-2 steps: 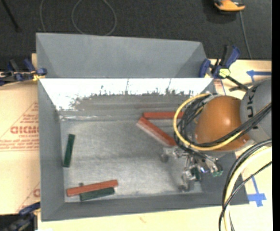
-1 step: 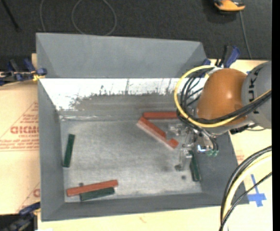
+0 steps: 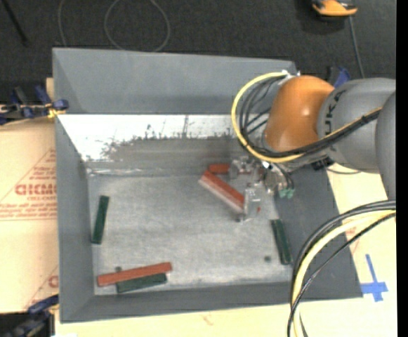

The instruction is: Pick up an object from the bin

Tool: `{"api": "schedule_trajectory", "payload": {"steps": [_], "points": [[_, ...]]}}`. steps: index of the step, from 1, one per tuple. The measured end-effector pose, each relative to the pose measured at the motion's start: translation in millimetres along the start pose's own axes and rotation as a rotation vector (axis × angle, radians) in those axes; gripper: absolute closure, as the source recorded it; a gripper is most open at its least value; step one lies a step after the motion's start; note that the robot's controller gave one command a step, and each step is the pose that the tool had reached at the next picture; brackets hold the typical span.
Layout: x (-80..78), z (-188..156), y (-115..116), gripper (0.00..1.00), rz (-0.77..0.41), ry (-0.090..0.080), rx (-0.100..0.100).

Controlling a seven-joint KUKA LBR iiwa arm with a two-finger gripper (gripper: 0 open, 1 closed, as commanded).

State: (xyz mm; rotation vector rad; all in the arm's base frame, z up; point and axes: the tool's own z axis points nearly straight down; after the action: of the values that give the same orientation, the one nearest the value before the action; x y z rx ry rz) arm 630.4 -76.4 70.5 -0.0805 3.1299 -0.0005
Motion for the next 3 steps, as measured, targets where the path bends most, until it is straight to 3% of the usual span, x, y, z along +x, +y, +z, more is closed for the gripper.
{"api": "schedule_trajectory", "payload": {"steps": [1, 2, 3], "points": [[1.5, -2.0, -0.3, 1.0, 0.003, 0.002, 0.0], [1.5, -2.0, -0.4, 1.0, 0.004, 0.002, 0.0], [3.2, -1.7, -13.0, 1.0, 0.199, 0.001, 0.0]]}}
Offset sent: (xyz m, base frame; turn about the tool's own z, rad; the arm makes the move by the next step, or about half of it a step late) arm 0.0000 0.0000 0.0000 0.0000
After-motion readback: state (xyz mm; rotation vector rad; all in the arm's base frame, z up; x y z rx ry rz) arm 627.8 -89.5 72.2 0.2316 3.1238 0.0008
